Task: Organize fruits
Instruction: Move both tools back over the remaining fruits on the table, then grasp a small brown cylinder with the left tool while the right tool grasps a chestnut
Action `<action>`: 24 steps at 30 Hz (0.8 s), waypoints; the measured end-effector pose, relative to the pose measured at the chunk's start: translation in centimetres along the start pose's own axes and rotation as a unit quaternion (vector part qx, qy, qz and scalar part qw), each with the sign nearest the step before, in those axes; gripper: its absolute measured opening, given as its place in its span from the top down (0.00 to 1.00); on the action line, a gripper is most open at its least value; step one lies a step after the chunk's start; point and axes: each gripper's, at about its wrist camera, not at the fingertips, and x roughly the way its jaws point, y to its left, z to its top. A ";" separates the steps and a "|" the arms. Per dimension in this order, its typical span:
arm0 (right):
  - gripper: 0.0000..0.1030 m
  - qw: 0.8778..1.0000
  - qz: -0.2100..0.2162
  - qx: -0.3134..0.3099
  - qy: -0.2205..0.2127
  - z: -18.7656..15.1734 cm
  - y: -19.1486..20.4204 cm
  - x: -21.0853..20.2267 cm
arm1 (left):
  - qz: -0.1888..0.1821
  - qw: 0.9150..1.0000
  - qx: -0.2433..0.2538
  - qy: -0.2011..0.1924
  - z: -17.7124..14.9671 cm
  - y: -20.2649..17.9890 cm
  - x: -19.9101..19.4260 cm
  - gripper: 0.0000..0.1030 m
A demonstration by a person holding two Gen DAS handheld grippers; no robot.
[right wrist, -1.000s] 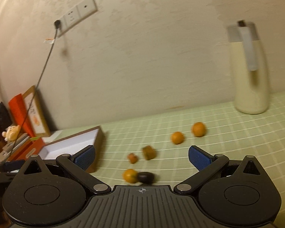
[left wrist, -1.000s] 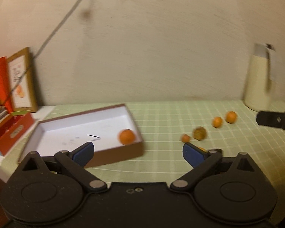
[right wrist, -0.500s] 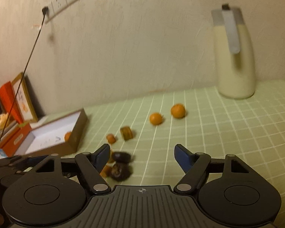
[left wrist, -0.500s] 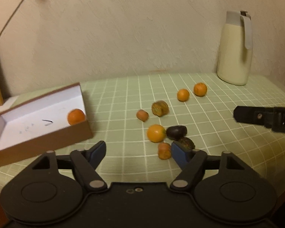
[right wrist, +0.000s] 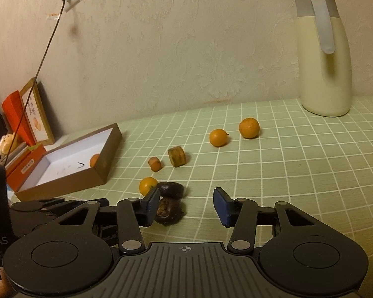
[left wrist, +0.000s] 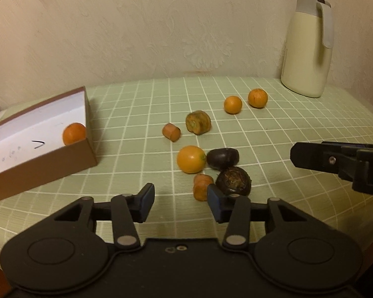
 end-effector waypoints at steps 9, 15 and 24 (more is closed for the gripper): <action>0.52 1.000 -0.001 0.018 0.002 0.2 -1.2 0.1 | -0.008 1.000 0.000 0.011 0.0 -0.9 1.5 0.68; 0.52 1.000 -0.002 0.027 0.006 0.1 -1.5 0.2 | -0.008 1.000 0.000 0.018 -0.2 -1.2 2.5 0.76; 0.52 0.999 0.011 0.025 0.034 -0.2 -0.4 2.9 | 0.004 1.000 -0.007 0.012 -0.1 -0.4 2.3 0.88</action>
